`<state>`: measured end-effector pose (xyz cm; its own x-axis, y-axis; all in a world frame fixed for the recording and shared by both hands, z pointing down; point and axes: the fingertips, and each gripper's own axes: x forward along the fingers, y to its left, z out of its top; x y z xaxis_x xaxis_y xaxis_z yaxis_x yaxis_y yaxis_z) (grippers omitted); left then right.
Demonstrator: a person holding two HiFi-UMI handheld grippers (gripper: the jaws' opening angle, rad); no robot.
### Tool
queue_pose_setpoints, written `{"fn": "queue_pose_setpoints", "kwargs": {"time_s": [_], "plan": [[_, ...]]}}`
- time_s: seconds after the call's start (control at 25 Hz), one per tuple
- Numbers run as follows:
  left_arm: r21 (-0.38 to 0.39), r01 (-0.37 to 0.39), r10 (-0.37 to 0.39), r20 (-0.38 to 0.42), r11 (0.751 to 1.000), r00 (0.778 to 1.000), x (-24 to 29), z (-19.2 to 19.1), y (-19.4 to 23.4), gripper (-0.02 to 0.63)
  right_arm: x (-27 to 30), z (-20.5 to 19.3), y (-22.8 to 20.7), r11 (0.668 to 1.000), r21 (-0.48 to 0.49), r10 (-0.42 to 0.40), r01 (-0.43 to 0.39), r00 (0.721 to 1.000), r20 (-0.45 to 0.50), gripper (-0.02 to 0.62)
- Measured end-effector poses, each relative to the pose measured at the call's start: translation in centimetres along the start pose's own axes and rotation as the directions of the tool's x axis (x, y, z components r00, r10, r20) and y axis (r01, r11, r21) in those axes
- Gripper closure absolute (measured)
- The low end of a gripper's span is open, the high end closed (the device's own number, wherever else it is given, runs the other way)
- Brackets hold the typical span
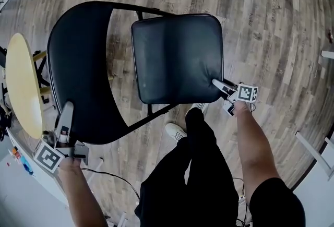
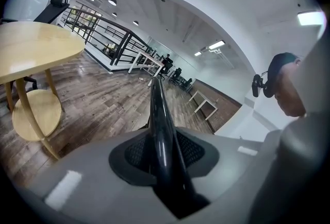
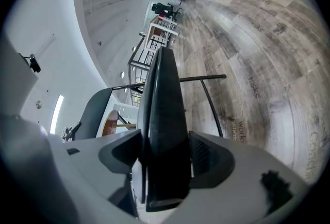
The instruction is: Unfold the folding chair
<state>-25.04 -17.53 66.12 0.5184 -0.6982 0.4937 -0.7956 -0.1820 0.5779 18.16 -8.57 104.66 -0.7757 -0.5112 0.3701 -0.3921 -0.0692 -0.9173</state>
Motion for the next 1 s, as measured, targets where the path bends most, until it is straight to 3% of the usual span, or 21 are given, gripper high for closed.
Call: {"fn": "queue_pose_setpoints", "kwargs": {"time_s": [0.48,0.68,1.0], "plan": [[0.035,-0.067,0.067,0.004,0.997,0.998,-0.2,-0.1,0.7,0.494,-0.7,0.0,0.2,0.982,-0.088,-0.173,0.165,0.980,-0.095,0.305],[0.033,-0.067,0.067,0.009,0.997,0.998,0.0,-0.2,0.7,0.491,-3.9,1.5,0.1,0.967,-0.100,-0.239,0.234,0.970,-0.039,0.305],[0.044,-0.151,0.150,0.031,0.987,0.988,0.0,-0.2,1.3,0.455,-10.3,2.3,3.1,0.953,-0.048,-0.300,0.300,0.954,0.011,0.305]]}}
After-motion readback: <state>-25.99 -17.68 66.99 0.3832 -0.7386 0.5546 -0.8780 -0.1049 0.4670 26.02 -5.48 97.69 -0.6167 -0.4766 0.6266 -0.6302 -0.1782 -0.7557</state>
